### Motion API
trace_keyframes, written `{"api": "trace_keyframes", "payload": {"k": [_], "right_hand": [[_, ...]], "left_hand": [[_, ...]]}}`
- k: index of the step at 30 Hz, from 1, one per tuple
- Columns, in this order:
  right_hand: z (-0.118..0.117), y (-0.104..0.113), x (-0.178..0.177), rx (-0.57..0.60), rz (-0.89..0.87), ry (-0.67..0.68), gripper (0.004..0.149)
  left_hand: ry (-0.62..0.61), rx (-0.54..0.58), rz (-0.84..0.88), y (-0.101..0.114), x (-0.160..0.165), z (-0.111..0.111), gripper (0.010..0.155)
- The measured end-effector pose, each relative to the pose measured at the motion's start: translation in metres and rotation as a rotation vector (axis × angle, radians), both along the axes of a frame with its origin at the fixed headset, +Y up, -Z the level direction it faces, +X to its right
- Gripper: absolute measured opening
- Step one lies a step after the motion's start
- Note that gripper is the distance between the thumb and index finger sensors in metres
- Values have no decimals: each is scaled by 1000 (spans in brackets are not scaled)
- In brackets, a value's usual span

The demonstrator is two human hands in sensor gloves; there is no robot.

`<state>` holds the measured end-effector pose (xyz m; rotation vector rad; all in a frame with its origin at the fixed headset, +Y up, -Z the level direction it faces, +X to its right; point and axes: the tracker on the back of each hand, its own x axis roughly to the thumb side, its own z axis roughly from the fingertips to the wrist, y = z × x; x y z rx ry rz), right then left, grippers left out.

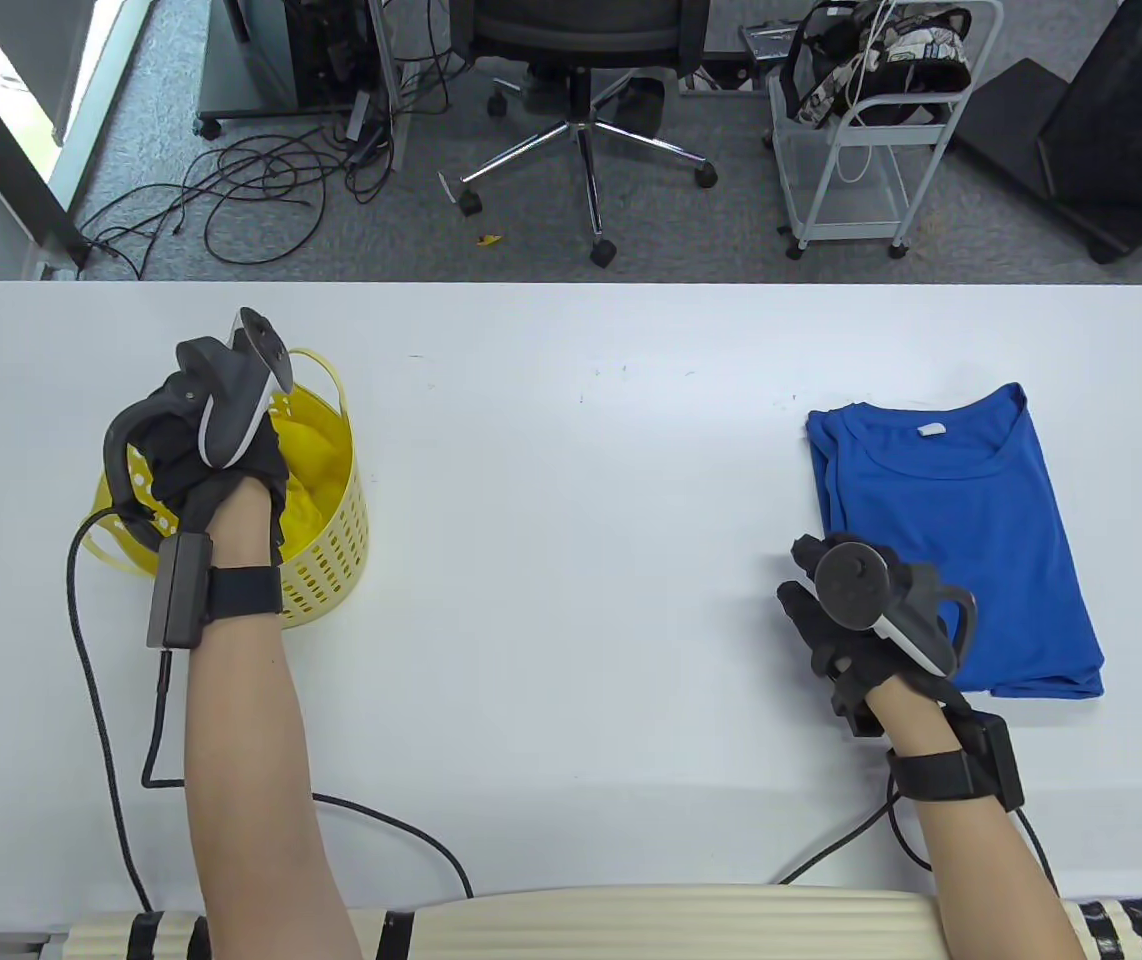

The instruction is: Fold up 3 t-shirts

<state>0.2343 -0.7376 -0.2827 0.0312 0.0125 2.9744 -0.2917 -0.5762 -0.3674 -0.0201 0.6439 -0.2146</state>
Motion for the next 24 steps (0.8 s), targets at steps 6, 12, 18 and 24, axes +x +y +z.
{"api": "trace_keyframes", "payload": {"k": [6, 12, 18, 24], "right_hand": [[1, 1, 1, 3, -9, 2, 55], [3, 3, 2, 13, -31, 3, 54], [4, 3, 2, 10, -39, -2, 54], [5, 3, 3, 7, -44, 0, 55]], "left_hand": [[19, 173, 12, 41, 5, 20, 34], [14, 360, 102, 100, 8, 42, 34], [-64, 561, 188, 156, 34, 64, 34], [-173, 744, 271, 203, 65, 86, 34]]}}
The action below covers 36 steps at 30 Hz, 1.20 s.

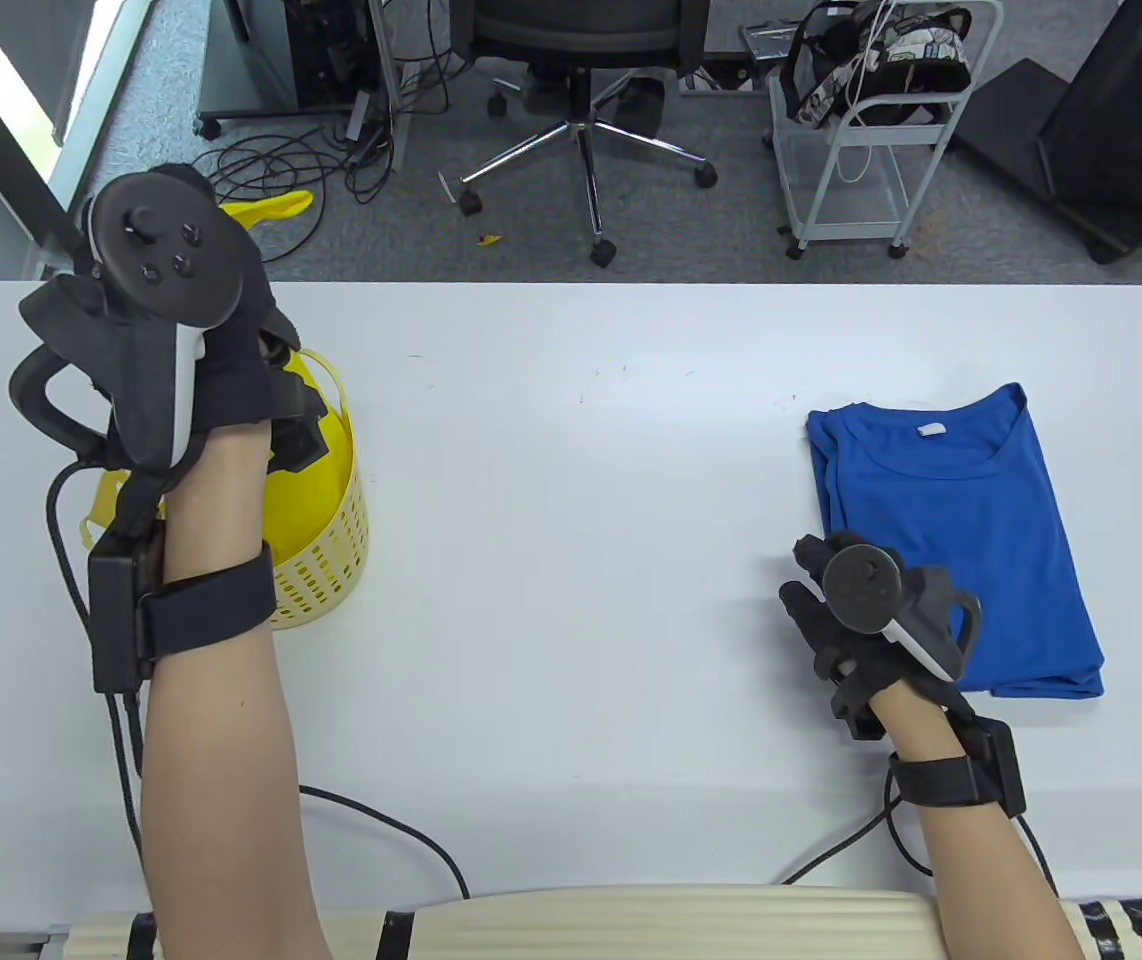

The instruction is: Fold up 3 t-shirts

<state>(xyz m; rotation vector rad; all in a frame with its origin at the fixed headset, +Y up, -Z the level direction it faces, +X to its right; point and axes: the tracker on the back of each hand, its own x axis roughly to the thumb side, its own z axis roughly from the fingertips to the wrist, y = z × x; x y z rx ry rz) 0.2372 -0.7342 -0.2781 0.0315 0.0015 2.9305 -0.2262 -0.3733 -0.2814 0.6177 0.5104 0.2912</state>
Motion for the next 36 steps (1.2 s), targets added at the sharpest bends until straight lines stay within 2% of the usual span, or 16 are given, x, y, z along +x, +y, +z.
{"api": "trace_keyframes", "payload": {"k": [4, 9, 16, 21, 24, 28, 30, 33, 36], "right_hand": [[0, 0, 0, -4, -1, 4, 55], [0, -1, -2, -13, 3, 11, 55], [0, -1, -4, -24, 9, 16, 55], [1, -1, -5, -25, 8, 18, 55], [0, -1, -6, -25, 9, 20, 55], [1, -1, -5, -27, 5, 15, 55], [1, 1, -1, -21, -9, 3, 55], [2, 4, 5, -15, -38, -20, 55], [2, 6, 14, -9, -69, -47, 55]], "left_hand": [[-47, 106, 11, 28, 19, 12, 34], [-106, 229, 70, 50, 32, 21, 35], [-250, 313, 37, 64, 79, 32, 35], [-284, 410, 42, 69, 106, 37, 35], [-339, 422, 34, 69, 123, 39, 35], [-390, 337, -47, 56, 147, 31, 35], [-454, 276, -57, 44, 158, 19, 35], [-497, 100, -60, 15, 170, -2, 35], [-571, -113, -124, -26, 176, -26, 35]]}}
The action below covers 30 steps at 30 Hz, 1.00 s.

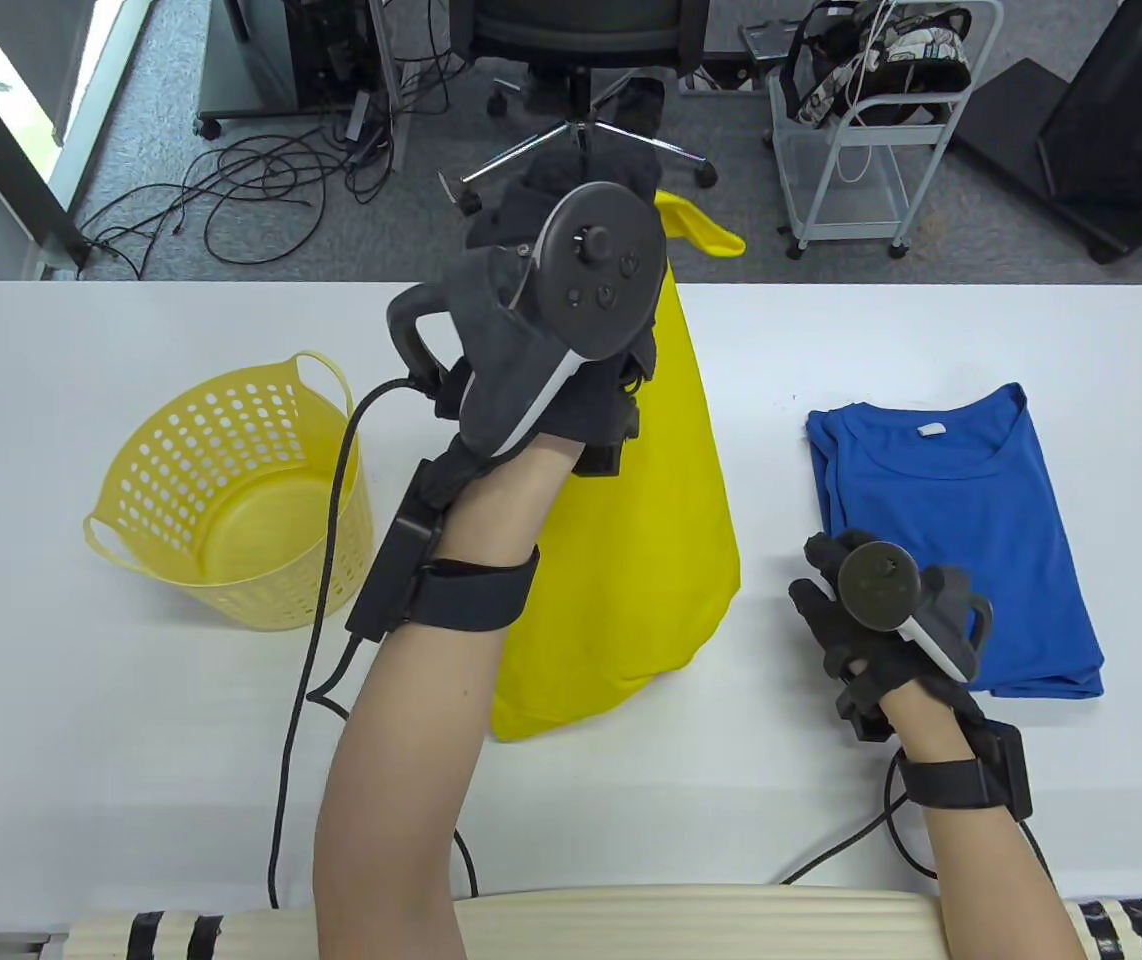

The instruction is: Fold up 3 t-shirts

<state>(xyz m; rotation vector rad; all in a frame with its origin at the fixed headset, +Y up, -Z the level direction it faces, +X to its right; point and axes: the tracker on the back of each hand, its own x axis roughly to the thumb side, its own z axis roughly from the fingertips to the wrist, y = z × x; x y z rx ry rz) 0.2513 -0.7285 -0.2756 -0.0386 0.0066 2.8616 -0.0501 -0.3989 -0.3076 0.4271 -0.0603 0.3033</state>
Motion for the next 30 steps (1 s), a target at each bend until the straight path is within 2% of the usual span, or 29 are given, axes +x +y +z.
{"api": "trace_keyframes", "payload": {"k": [3, 6, 10, 13, 17, 21, 24, 28, 30], "right_hand": [[0, 0, 8, 3, -32, -26, 55], [0, -3, 7, -8, -21, -20, 55], [1, -2, -1, -4, 21, 8, 55], [3, 1, -7, 16, 41, 28, 55], [5, 3, -13, 41, 45, 55, 55], [7, 2, -21, 56, 55, 110, 55], [10, 1, -33, 60, 70, 185, 55], [22, 1, -60, 86, 121, 307, 59], [26, -2, -74, 57, 166, 388, 59]], "left_hand": [[-18, -182, -131, -53, 1, -23, 35], [11, -295, -209, -101, 0, -41, 36], [46, -415, -284, -156, -3, -59, 37], [72, -460, -315, -190, -9, -70, 40], [90, -507, -319, -211, -19, -74, 50], [78, -462, -300, -210, -32, -61, 52], [51, -444, -281, -215, -44, -41, 53], [5, -424, -237, -242, -61, -9, 59], [-13, -427, -235, -256, -68, 3, 62]]}}
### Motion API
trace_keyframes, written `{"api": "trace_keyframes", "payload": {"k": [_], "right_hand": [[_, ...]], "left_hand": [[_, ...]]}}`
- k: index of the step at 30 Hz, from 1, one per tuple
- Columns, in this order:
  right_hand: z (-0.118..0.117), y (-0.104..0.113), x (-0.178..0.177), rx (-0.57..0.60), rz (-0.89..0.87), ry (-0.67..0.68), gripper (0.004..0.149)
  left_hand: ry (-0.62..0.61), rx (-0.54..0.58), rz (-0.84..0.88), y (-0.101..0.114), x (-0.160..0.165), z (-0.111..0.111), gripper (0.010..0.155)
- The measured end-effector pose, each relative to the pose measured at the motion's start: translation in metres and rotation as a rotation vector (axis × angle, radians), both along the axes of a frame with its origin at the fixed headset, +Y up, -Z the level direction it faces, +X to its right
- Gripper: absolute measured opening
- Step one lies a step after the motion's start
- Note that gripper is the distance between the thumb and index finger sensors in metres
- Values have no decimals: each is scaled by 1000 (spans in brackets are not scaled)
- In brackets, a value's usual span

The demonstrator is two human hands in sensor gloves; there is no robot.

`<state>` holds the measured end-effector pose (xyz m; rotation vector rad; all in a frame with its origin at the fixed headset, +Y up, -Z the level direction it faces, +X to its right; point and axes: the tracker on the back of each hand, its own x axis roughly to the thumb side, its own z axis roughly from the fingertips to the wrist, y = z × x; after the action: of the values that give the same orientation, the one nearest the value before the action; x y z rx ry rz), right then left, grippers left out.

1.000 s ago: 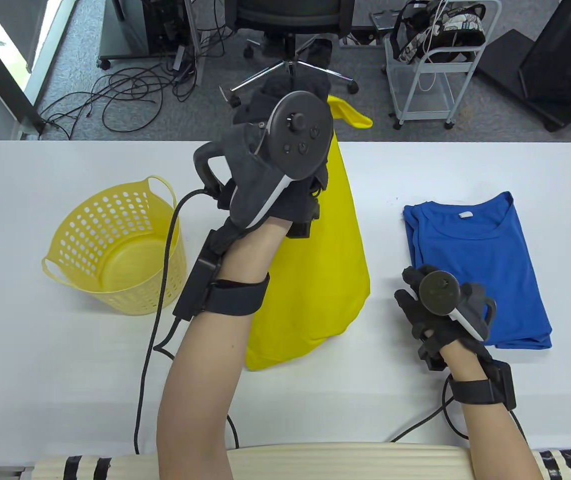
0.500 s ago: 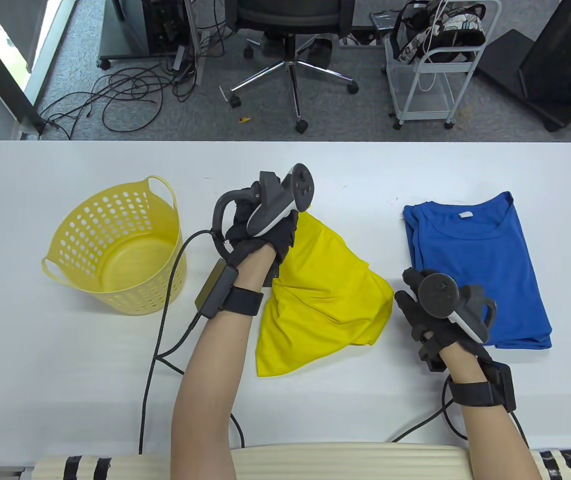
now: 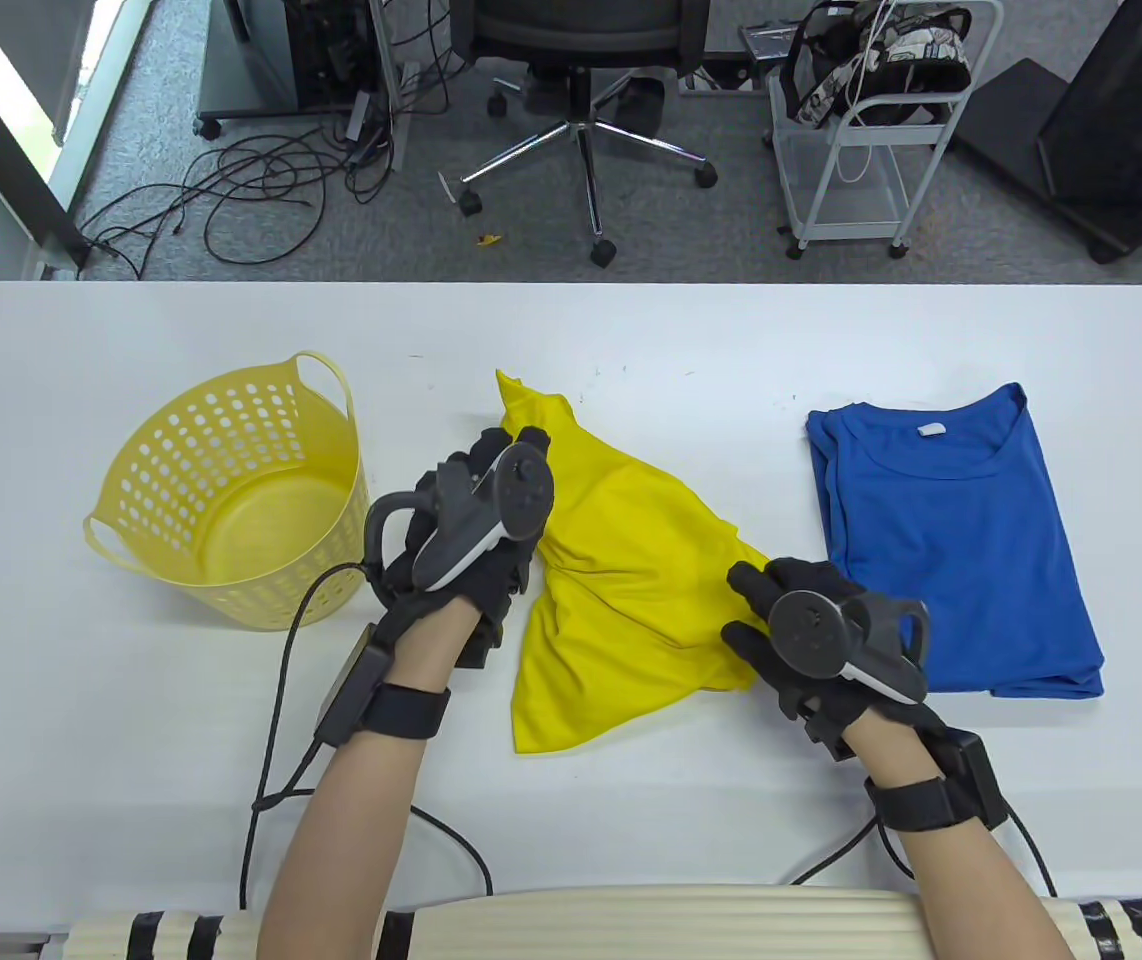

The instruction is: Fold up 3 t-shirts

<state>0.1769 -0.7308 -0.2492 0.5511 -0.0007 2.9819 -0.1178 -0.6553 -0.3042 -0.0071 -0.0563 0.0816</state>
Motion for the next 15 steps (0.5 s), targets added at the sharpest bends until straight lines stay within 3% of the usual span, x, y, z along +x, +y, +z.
{"api": "trace_keyframes", "payload": {"k": [3, 5, 10, 15], "right_hand": [[4, -14, -23, -89, 156, 59, 57], [3, -23, -35, -90, 266, 67, 56], [-8, -37, -38, -104, 383, 5, 53], [-23, -38, -26, -56, 405, -86, 47]], "left_hand": [[-40, -50, 7, -24, -8, 13, 59], [-76, -120, 27, -43, -12, 20, 50], [-130, -231, -6, -83, -15, 30, 47], [-161, -254, -82, -92, -8, 39, 47]]}}
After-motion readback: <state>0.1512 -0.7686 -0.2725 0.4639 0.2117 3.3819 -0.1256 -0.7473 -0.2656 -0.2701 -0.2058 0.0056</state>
